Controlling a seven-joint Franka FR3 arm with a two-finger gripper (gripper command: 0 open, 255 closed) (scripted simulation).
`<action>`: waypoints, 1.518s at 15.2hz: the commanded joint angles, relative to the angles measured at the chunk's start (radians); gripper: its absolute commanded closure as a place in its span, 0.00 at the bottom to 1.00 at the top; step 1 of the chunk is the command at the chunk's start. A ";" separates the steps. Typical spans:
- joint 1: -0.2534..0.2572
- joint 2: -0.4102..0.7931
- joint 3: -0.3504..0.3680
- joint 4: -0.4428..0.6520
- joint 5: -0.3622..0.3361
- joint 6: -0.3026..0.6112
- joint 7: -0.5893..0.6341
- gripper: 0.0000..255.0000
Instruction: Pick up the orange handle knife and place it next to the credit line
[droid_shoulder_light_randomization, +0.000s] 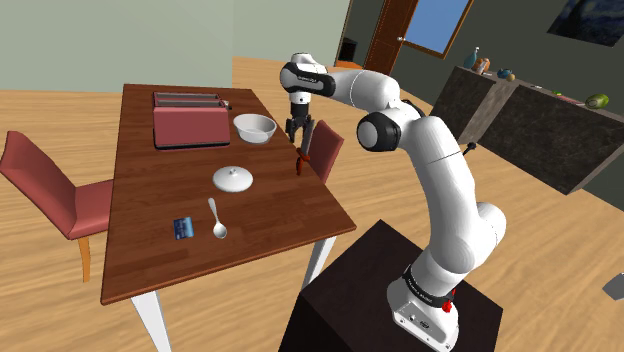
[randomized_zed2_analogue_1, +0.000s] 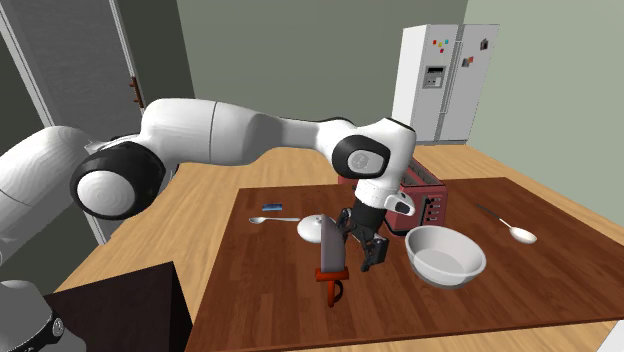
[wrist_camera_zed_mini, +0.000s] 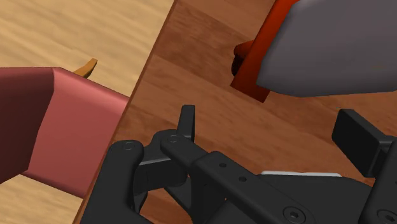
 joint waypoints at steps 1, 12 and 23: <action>0.001 -0.010 0.000 -0.047 0.000 0.036 -0.003 0.00; 0.006 -0.033 -0.001 -0.133 0.000 0.100 -0.005 0.00; 0.006 -0.033 -0.001 -0.133 0.000 0.100 -0.004 1.00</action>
